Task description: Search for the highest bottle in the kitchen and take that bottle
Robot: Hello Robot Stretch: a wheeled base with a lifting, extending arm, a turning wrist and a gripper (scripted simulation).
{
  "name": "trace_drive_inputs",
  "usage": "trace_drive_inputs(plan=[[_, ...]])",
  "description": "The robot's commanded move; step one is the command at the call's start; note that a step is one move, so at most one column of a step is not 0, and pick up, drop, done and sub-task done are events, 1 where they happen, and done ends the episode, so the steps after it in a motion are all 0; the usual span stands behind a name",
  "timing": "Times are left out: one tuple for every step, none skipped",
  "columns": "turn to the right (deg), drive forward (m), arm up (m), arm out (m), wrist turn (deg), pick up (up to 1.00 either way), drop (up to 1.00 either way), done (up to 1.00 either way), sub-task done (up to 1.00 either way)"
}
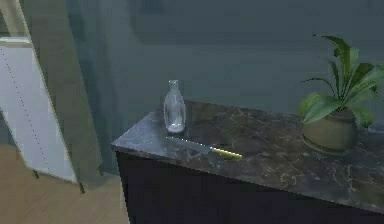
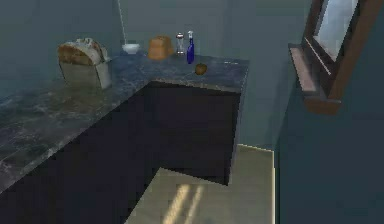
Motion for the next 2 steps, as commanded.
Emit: trace_drive_inputs(plan=[[18.0,0.00,0.00,0.00,0.0,0.00,0.00,0.00,0.00],[0.0,0.35,0.00,0.00,0.0,0.00,0.00,0.00,0.00]])
